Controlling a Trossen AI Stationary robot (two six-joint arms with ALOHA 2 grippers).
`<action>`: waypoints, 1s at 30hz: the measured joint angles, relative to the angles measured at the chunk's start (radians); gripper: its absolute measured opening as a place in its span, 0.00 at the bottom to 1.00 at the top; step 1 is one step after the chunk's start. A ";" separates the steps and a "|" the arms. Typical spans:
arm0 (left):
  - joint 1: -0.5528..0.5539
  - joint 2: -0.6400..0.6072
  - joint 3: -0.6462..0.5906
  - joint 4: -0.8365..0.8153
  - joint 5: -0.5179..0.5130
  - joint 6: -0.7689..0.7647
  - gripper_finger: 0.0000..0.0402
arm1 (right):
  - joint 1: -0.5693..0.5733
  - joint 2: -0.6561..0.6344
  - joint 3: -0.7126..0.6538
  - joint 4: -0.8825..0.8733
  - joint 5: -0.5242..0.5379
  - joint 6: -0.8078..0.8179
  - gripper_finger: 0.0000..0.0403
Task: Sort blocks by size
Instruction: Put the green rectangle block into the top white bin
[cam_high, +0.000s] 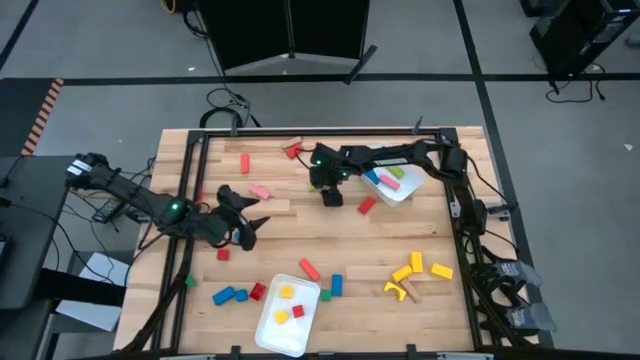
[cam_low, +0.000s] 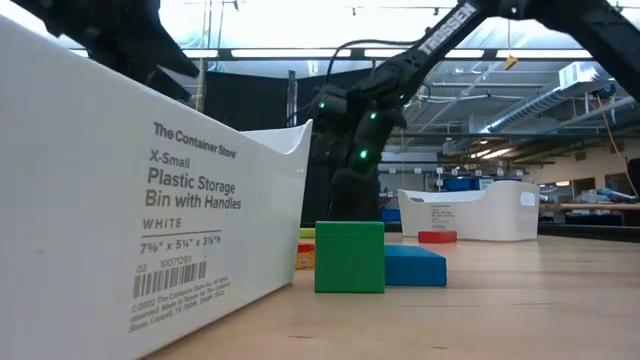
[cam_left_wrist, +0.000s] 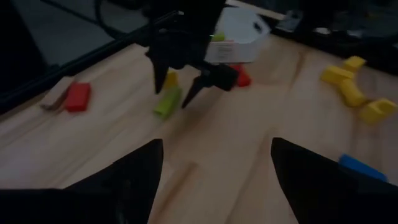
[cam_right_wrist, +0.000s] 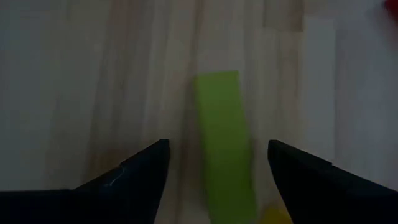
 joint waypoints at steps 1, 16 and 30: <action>0.010 0.000 -0.003 0.008 -0.001 -0.005 0.76 | -0.002 0.009 0.012 -0.011 -0.002 -0.001 0.70; 0.050 0.001 -0.006 0.024 -0.115 0.001 0.76 | 0.001 0.026 0.026 -0.039 0.018 0.022 0.27; 0.050 0.001 -0.006 0.031 -0.125 -0.079 0.76 | 0.004 -0.209 0.021 0.018 -0.176 0.019 0.27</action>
